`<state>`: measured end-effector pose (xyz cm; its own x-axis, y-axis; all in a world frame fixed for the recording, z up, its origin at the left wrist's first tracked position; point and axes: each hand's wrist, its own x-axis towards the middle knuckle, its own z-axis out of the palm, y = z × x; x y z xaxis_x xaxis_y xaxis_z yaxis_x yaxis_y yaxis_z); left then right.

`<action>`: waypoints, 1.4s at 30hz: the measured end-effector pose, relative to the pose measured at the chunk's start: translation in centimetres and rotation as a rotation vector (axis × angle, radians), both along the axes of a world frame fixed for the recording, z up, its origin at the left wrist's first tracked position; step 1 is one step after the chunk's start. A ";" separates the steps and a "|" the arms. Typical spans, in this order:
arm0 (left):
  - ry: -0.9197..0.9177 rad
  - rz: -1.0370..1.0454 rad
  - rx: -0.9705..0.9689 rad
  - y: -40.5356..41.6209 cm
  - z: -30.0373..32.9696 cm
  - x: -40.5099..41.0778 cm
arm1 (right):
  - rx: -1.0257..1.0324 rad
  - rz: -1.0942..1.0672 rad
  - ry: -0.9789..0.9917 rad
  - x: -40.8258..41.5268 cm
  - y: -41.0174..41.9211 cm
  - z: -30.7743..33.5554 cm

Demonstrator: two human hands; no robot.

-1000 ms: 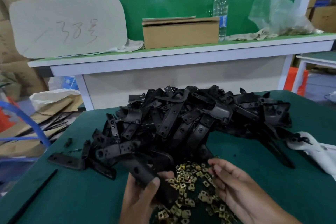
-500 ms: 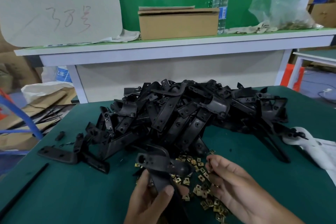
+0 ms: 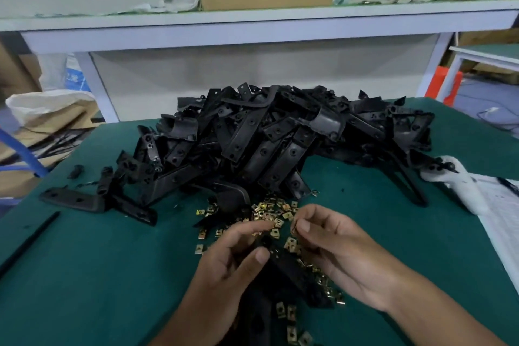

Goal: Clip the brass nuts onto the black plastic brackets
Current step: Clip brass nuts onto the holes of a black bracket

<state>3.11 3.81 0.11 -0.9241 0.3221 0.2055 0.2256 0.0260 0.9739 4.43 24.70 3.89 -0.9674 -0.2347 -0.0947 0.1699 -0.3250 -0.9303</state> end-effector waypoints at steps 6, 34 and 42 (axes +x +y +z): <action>-0.131 -0.078 0.010 0.2 -0.6 0.0 | 0.032 0.061 -0.014 0.3 -0.4 -0.1; -0.131 -0.118 0.106 0.3 1.1 0.9 | 0.040 0.053 -0.078 0.3 -0.7 -0.8; -0.123 -0.103 0.107 0.5 1.2 1.1 | 0.063 0.033 -0.060 0.3 -0.7 -0.5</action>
<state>4.17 4.27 1.31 -0.9077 0.3987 0.1307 0.1004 -0.0963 0.9903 4.78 24.02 3.44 -0.9514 -0.2579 -0.1681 0.2359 -0.2598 -0.9364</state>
